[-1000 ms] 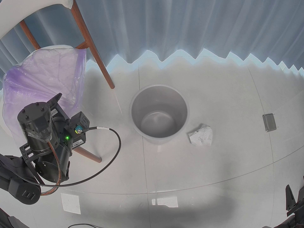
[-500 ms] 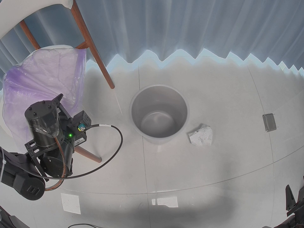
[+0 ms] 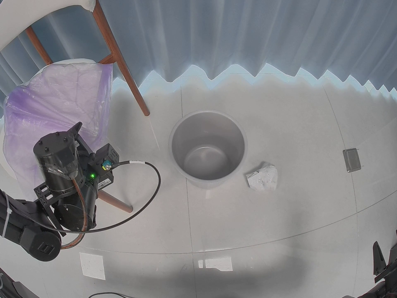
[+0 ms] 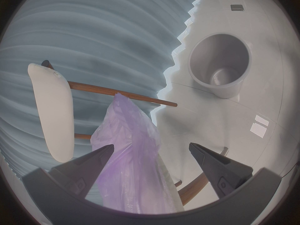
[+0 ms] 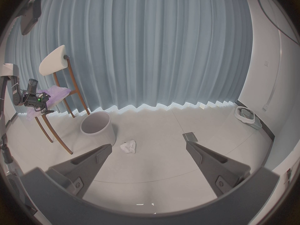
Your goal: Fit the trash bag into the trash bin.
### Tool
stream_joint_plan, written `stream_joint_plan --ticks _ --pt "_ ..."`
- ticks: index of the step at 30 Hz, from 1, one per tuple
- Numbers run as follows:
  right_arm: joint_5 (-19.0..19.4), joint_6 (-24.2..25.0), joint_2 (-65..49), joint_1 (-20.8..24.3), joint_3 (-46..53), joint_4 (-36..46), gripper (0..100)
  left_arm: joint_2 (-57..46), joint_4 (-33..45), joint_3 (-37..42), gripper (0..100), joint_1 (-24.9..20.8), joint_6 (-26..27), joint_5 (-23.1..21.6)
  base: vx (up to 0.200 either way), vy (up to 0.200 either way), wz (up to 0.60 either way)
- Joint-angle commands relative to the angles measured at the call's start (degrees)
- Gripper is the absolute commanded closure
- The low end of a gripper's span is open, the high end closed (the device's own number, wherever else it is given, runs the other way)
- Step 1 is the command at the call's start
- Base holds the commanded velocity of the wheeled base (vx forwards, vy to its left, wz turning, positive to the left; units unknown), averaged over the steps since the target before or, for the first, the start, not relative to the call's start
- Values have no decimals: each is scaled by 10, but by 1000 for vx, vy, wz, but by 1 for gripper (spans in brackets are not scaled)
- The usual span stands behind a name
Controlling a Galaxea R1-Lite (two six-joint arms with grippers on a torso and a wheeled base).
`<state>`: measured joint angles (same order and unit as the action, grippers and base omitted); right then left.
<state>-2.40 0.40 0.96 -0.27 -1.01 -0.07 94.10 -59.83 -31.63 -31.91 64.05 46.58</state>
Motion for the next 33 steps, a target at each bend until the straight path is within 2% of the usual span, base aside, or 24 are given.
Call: stream_joint_plan --ticks 1,12,13,33 --pt "0 -1 -9 0 10 0 0 2 0 0 0 1 0 1 0 0 0" --pt "-1 -1 -9 0 10 0 0 5 0 4 0 12 0 2 0 0 0" --pt "0 0 -9 0 10 0 0 5 0 3 100 15 0 5 0 0 0" --pt "0 -1 -9 0 10 0 0 -10 -6 0 100 8 -6 4 0 0 0"
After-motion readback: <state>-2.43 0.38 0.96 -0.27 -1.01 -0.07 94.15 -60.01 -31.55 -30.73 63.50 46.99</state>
